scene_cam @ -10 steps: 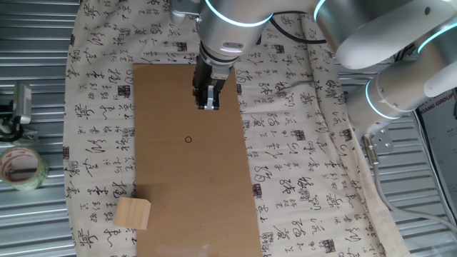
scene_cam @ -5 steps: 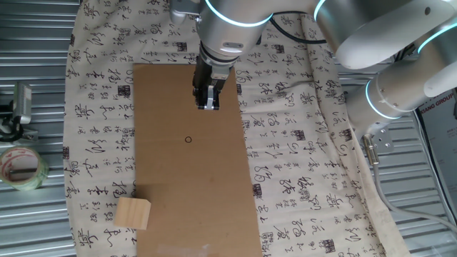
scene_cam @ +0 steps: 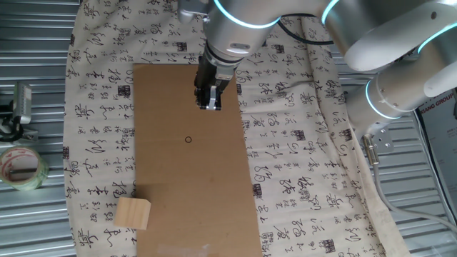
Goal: Grab the block and place it at the designated location
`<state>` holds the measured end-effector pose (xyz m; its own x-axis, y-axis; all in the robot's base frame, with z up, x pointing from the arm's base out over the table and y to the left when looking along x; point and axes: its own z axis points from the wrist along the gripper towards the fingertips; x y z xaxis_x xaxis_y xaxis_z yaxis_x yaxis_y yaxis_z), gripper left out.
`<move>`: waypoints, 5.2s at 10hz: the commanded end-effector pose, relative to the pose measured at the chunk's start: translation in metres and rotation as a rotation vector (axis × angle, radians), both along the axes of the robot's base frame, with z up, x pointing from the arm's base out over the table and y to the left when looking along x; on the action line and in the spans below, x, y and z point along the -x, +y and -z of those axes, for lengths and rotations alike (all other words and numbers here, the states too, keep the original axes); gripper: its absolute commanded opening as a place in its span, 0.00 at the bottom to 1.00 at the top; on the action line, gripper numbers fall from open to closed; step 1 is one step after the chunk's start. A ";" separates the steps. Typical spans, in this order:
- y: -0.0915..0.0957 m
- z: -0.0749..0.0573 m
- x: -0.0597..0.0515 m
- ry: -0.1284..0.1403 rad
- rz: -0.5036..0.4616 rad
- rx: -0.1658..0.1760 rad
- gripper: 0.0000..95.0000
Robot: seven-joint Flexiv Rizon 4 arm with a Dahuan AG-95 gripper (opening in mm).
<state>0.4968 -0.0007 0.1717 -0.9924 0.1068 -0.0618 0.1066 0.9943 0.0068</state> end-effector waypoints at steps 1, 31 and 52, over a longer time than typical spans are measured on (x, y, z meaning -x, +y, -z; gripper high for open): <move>0.002 0.001 -0.003 0.004 0.000 -0.004 0.00; 0.061 0.022 -0.083 0.039 0.133 -0.002 0.00; 0.076 0.055 -0.095 0.004 0.042 0.020 0.00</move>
<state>0.5902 0.0748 0.1184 -0.9863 0.1529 -0.0617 0.1542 0.9879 -0.0172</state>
